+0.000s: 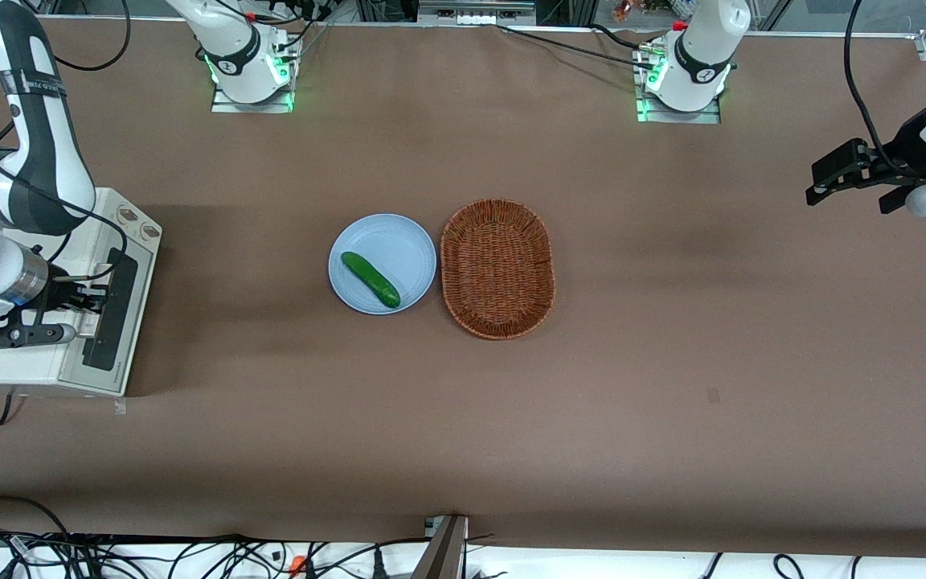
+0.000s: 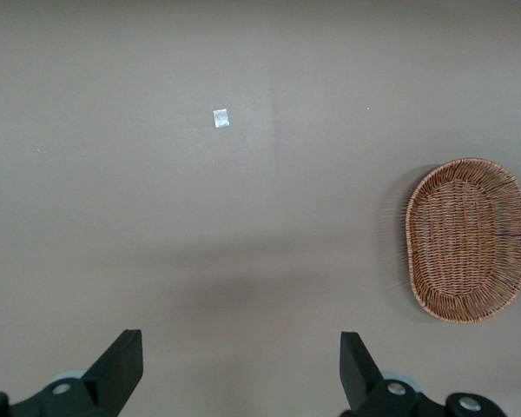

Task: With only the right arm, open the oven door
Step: 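Lower the right gripper to the oven door's silver handle and hook it, then pull the handle outward and down with the right gripper, swinging the door open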

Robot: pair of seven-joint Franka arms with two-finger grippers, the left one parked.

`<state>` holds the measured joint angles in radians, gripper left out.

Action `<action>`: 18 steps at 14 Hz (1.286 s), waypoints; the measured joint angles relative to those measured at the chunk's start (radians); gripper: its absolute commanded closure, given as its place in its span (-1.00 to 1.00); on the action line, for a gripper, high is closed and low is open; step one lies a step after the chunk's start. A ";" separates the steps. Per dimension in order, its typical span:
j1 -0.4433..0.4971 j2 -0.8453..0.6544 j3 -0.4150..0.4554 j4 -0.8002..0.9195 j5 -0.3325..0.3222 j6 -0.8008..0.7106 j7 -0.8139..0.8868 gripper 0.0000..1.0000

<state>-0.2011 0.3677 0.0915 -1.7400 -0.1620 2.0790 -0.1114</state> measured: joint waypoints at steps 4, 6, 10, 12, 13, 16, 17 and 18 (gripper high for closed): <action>0.071 0.019 0.007 -0.024 0.006 0.044 0.177 1.00; 0.120 0.062 0.009 -0.034 0.006 0.108 0.288 1.00; 0.169 0.144 0.012 -0.031 0.008 0.210 0.456 -0.77; 0.191 0.167 0.018 -0.022 0.015 0.255 0.567 -1.00; 0.204 0.178 0.025 -0.009 0.019 0.268 0.624 -1.00; 0.236 0.193 0.043 0.049 0.021 0.267 0.713 -1.00; 0.238 0.190 0.045 0.065 0.021 0.249 0.715 -1.00; 0.237 0.183 0.045 0.080 0.021 0.223 0.705 -1.00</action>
<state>0.0358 0.5505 0.1368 -1.6599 -0.1412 2.3016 0.5933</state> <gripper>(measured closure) 0.040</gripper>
